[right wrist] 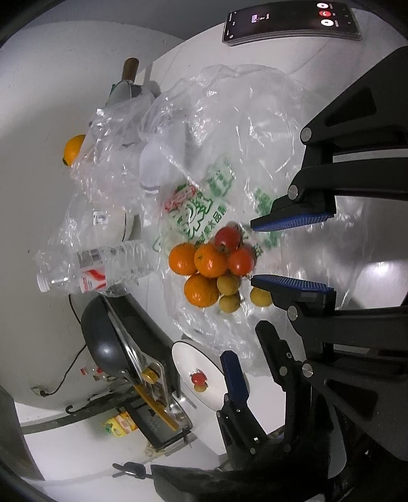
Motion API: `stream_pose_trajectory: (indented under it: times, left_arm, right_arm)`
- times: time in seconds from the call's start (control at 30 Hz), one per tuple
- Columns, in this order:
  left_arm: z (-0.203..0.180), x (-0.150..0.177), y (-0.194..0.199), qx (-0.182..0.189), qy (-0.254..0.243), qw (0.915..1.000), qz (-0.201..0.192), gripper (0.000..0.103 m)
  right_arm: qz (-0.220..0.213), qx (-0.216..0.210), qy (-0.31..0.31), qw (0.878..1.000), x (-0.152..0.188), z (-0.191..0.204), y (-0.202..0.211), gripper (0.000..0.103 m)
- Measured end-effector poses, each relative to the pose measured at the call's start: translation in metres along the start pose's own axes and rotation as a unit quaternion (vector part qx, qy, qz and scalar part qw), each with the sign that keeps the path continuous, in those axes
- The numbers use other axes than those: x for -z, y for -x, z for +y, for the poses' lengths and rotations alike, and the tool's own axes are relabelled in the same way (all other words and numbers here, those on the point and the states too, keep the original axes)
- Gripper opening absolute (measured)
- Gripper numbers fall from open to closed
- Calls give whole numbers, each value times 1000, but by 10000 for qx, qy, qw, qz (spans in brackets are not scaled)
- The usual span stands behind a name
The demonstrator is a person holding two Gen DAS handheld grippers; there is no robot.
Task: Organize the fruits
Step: 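Move both open grippers back over the fruit bag, then grasp another small yellow fruit with the left gripper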
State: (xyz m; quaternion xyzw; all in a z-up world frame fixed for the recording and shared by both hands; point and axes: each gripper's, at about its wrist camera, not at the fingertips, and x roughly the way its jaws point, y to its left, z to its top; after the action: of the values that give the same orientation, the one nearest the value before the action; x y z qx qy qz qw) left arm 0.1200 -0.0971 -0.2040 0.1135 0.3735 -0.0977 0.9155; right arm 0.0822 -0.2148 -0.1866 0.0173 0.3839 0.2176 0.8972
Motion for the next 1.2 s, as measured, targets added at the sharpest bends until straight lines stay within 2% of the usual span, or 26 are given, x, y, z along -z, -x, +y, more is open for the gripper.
stream_pose_trajectory:
  times: [0.67, 0.83, 0.9, 1.2]
  left_arm:
    - [-18, -9, -33, 232, 27, 9987, 450, 52]
    - [-17, -10, -39, 360, 71, 9979, 539, 38]
    - [-16, -9, -40, 407, 67, 9976, 563, 27]
    - [-7, -11, -30, 567, 98, 9976, 395, 27]
  right_arm:
    - [14, -362, -129, 9993, -5, -25, -17, 30]
    - [14, -372, -136, 9992, -7, -28, -20, 30]
    - [38, -379, -119, 9992, -7, -26, -22, 30]
    - [179, -375, -5, 9991, -11, -12, -34, 30]
